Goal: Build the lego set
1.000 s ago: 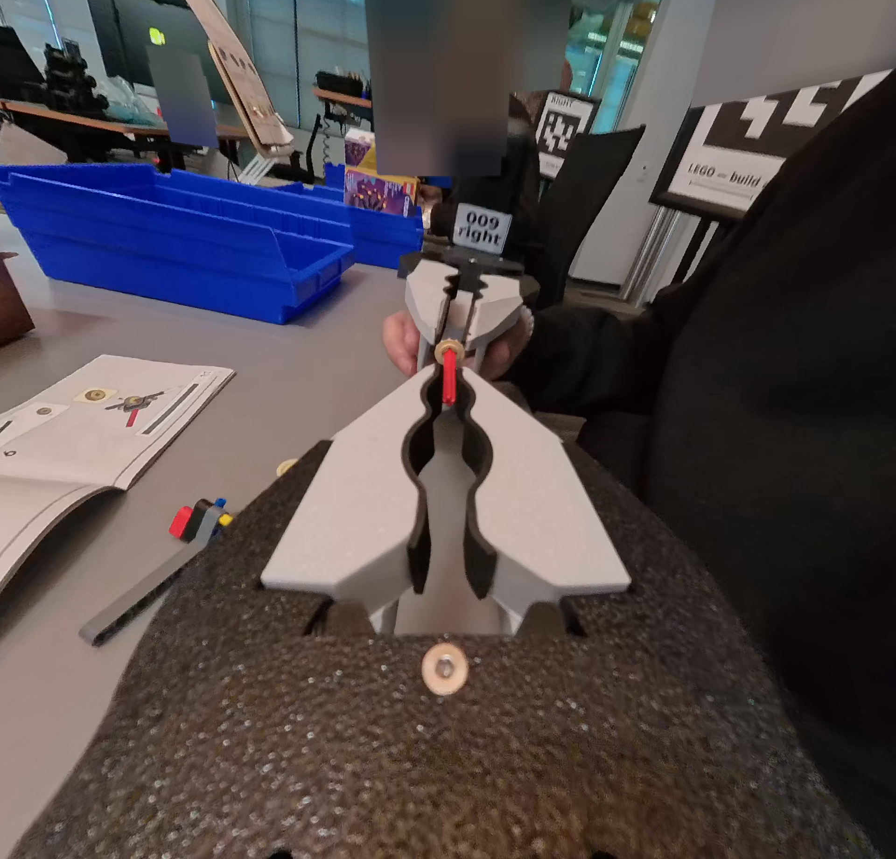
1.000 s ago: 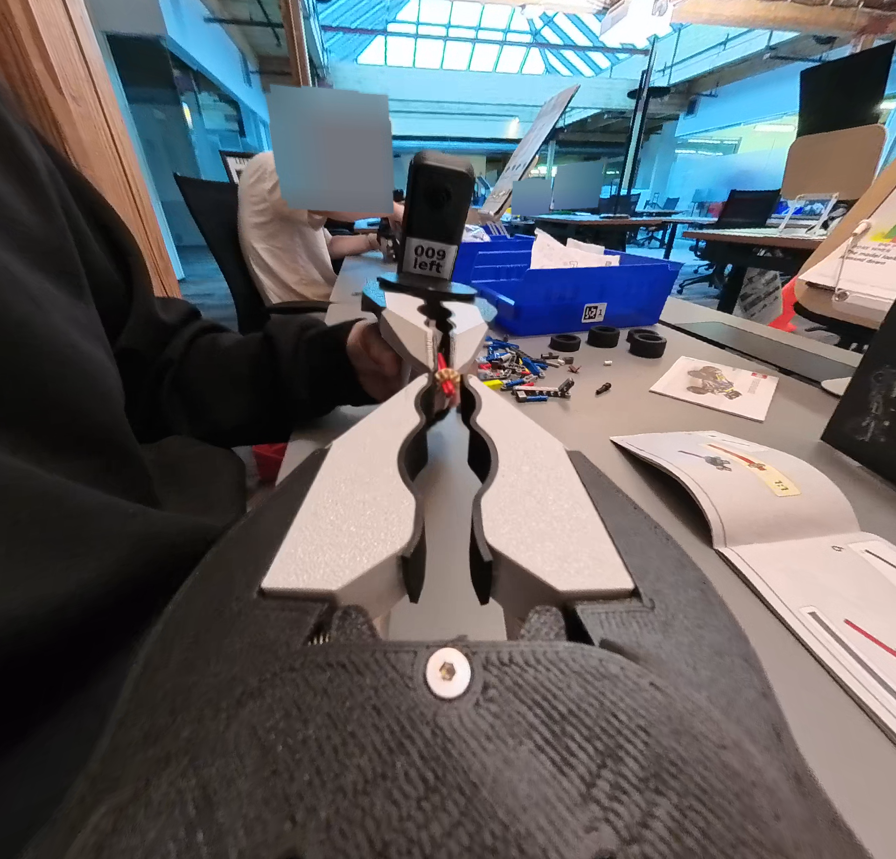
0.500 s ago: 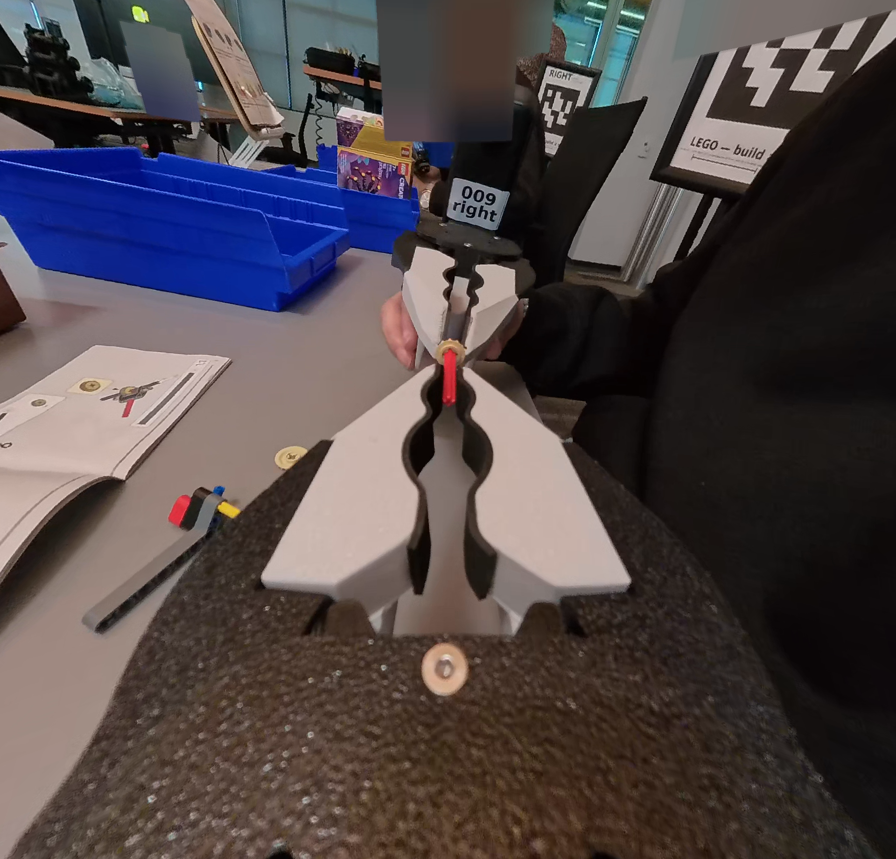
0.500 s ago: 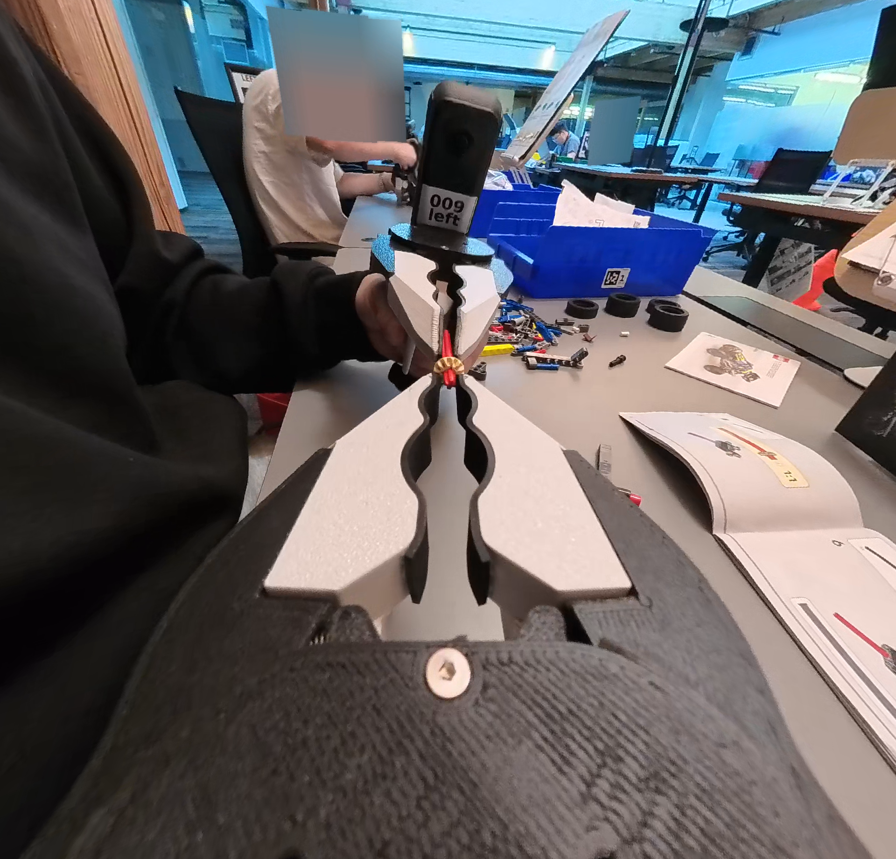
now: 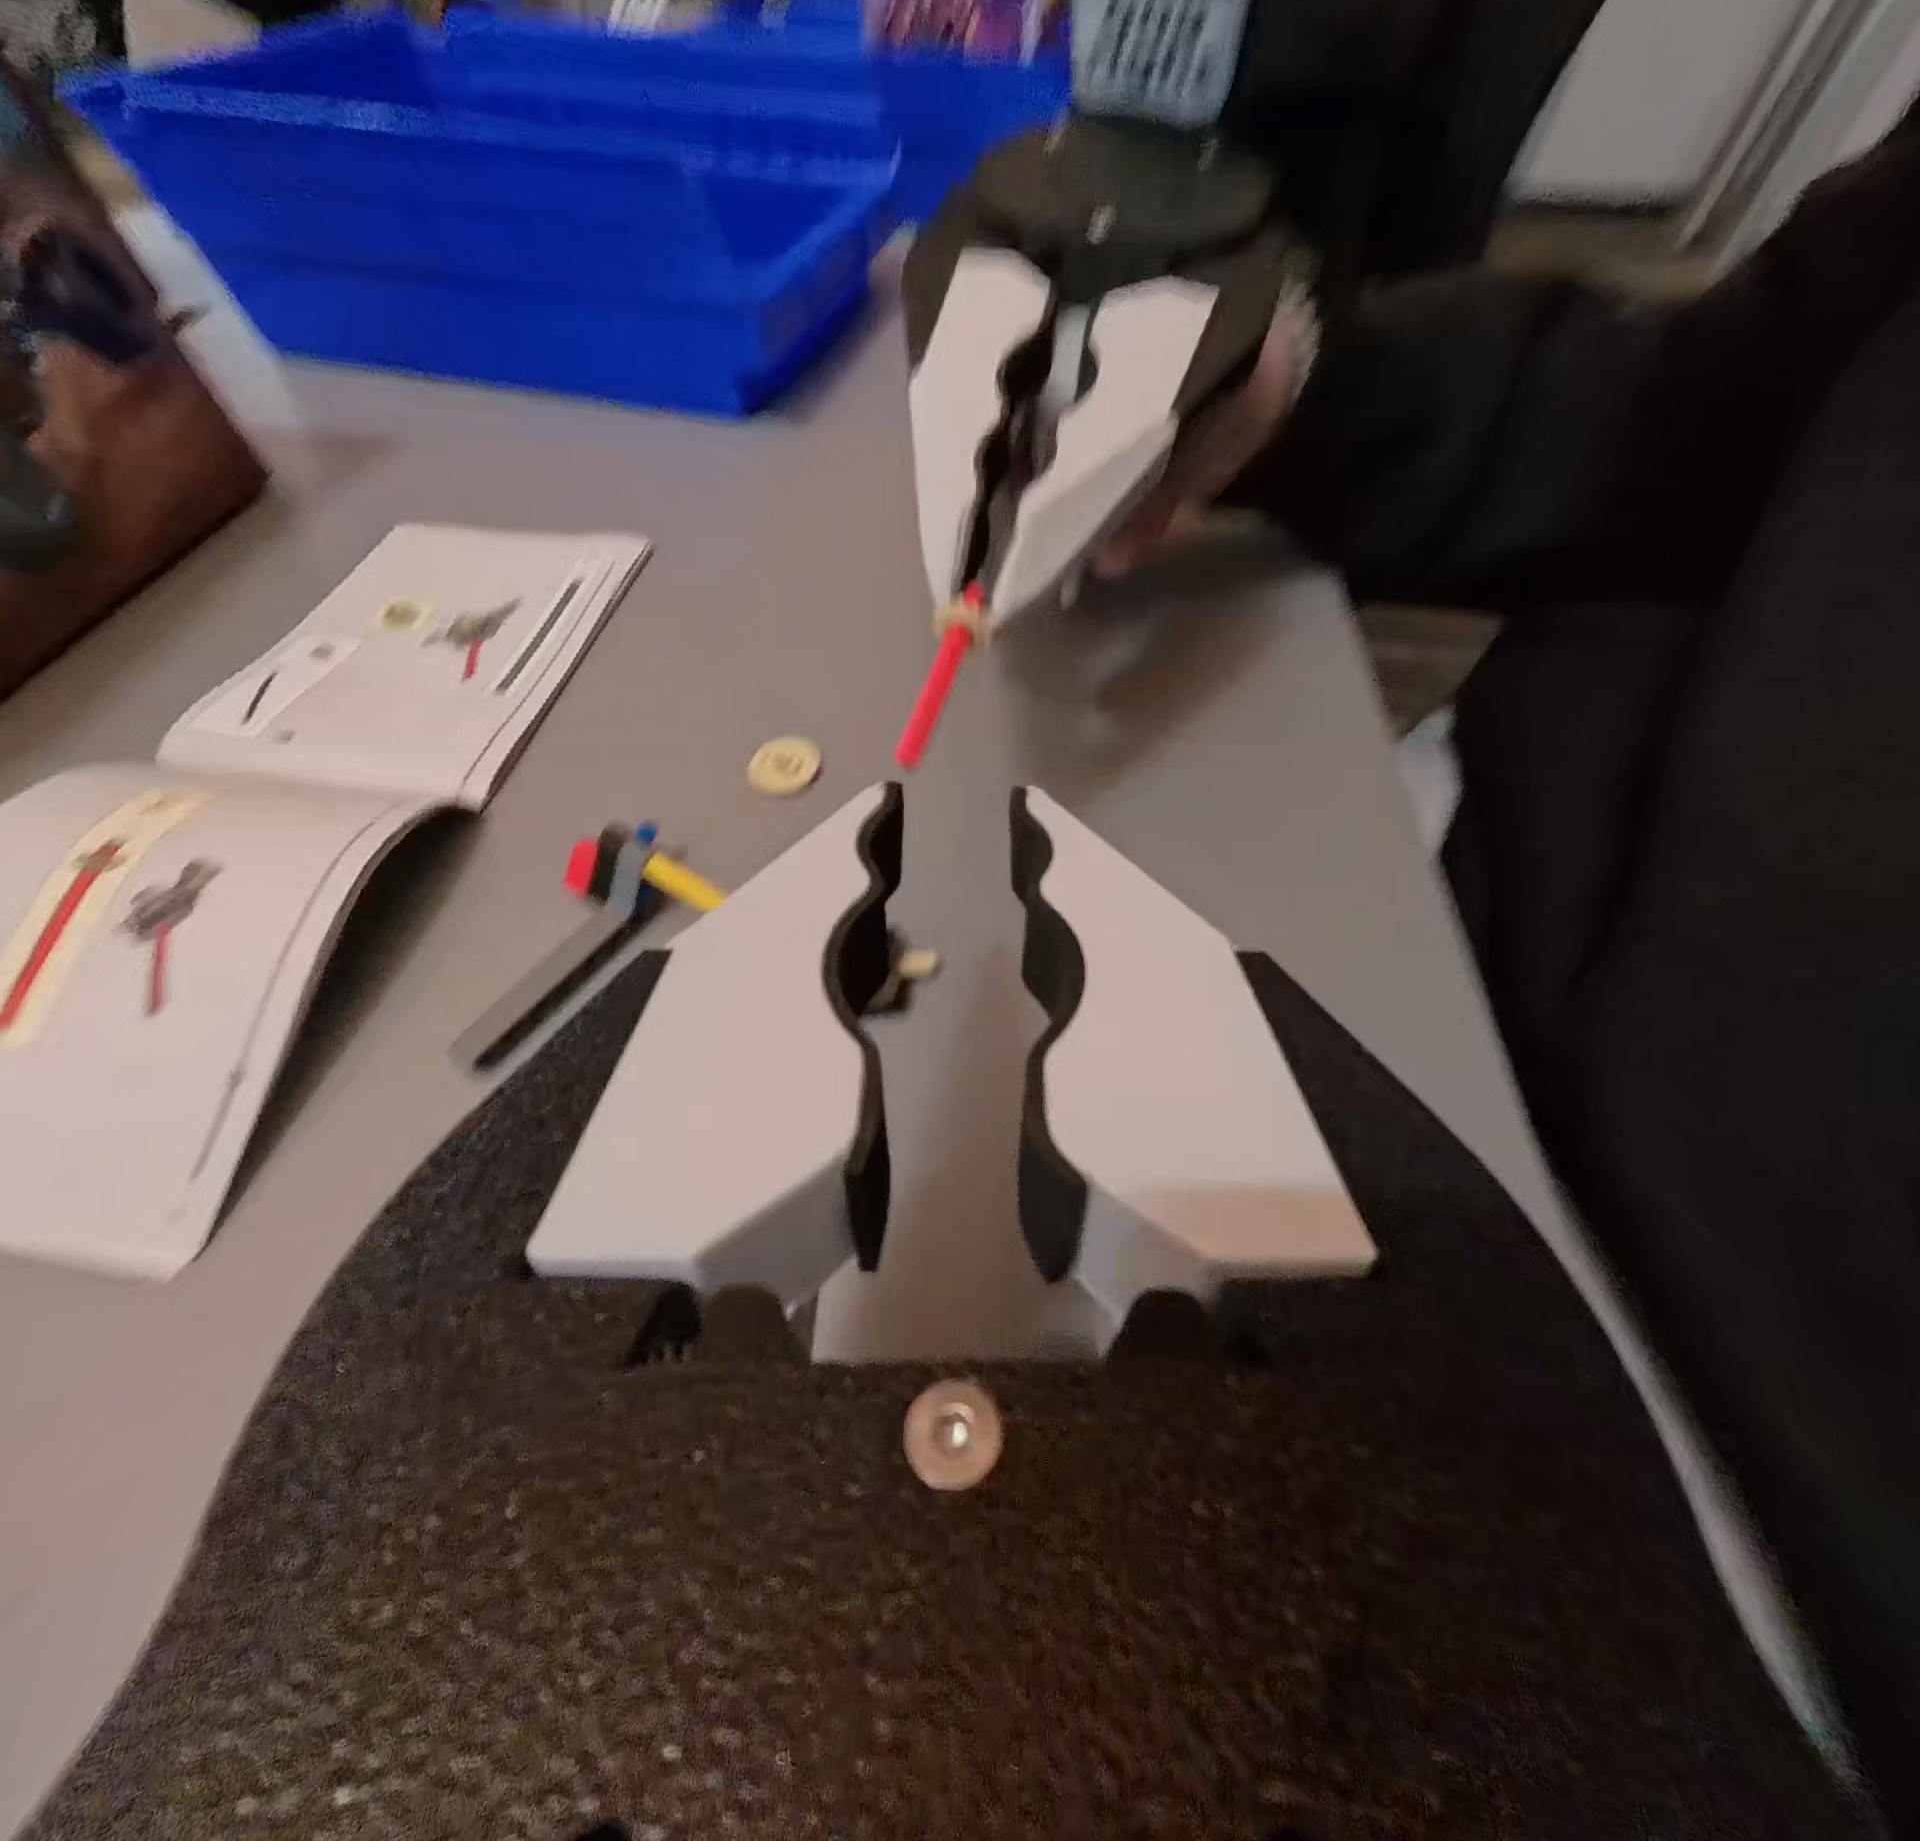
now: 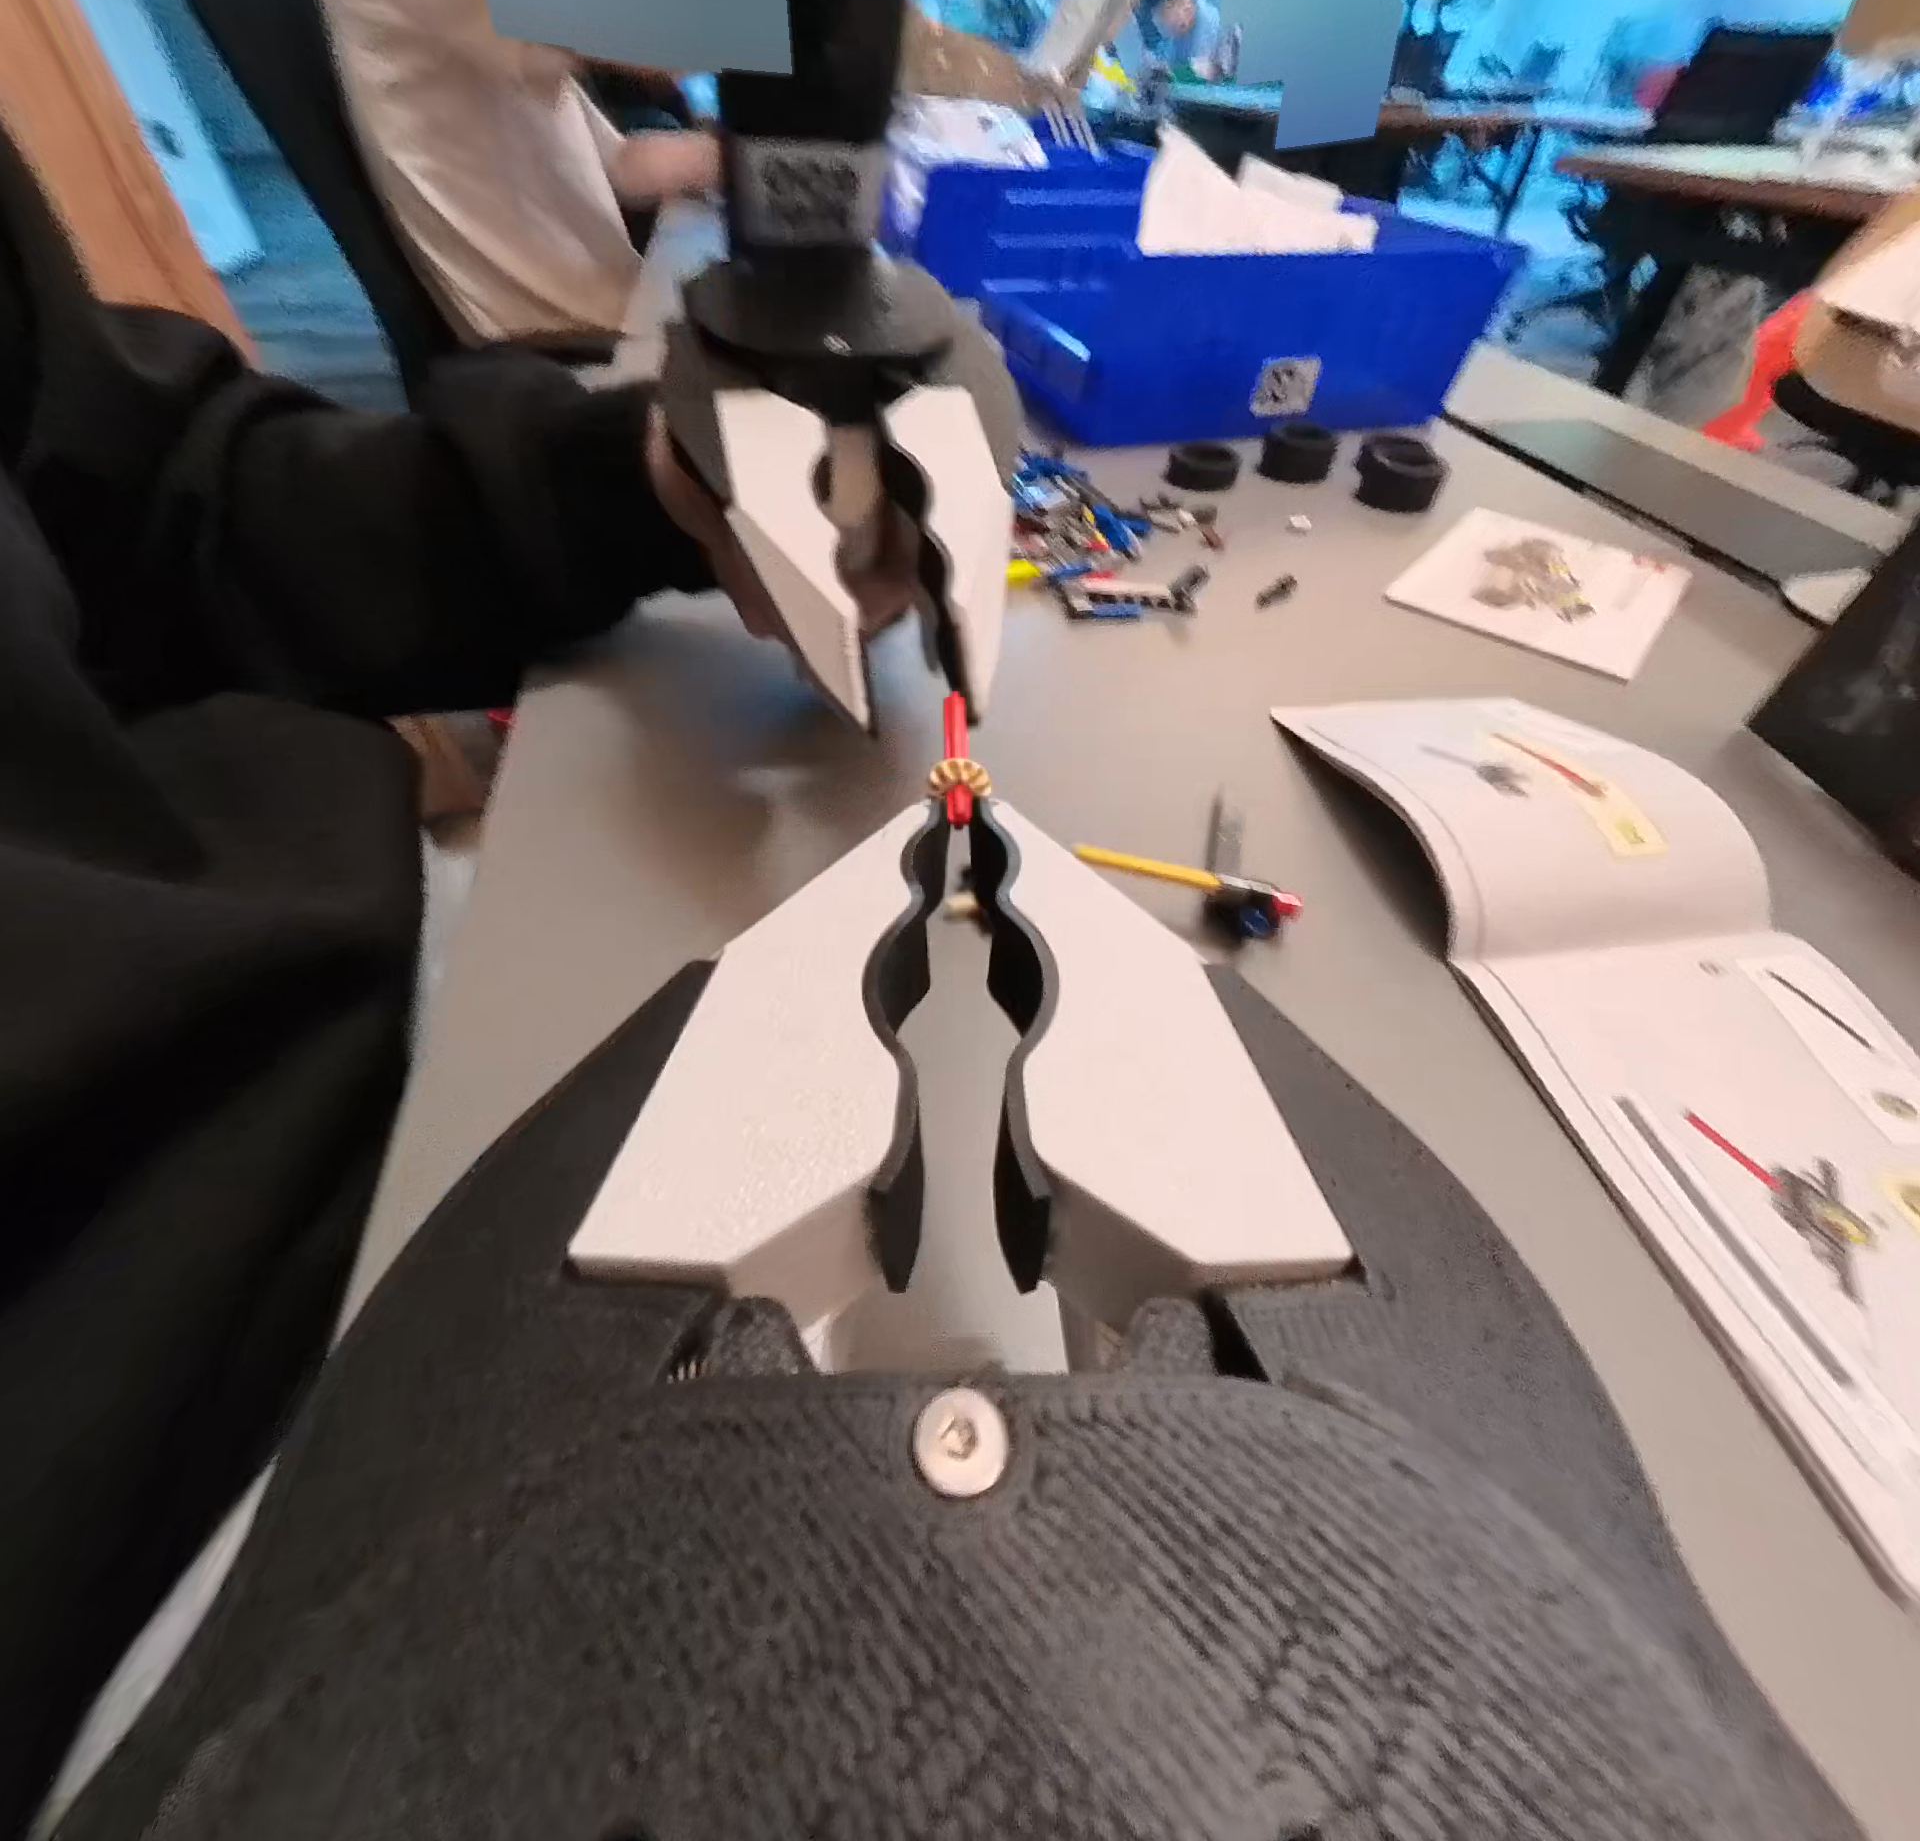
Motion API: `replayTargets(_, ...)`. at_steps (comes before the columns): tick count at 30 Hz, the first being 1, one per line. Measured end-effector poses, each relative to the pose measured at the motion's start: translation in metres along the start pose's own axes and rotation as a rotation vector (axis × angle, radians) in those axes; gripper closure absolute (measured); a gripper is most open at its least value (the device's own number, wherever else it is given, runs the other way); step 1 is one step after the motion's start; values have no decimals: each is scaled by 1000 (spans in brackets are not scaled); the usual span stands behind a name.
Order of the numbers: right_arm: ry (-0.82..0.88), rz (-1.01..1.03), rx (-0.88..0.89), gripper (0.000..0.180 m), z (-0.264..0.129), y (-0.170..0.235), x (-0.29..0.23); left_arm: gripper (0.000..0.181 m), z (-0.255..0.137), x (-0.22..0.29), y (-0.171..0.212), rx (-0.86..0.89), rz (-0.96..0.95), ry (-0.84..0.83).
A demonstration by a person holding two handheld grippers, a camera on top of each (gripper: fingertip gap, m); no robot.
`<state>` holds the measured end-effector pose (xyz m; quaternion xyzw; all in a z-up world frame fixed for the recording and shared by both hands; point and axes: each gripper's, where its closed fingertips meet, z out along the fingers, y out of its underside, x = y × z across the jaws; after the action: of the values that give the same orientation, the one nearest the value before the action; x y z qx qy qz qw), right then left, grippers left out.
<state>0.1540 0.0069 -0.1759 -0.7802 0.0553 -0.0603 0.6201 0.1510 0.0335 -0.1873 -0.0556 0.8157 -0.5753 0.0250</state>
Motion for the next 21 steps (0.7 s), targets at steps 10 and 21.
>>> replayTargets(10,-21,-44,-347,176,14,53,22,147,6,-30,68,-402,-27,-138)
replayTargets(21,-148,-95,-367,177,28,54,18,158,14,-26,66,-391,-61,-60)
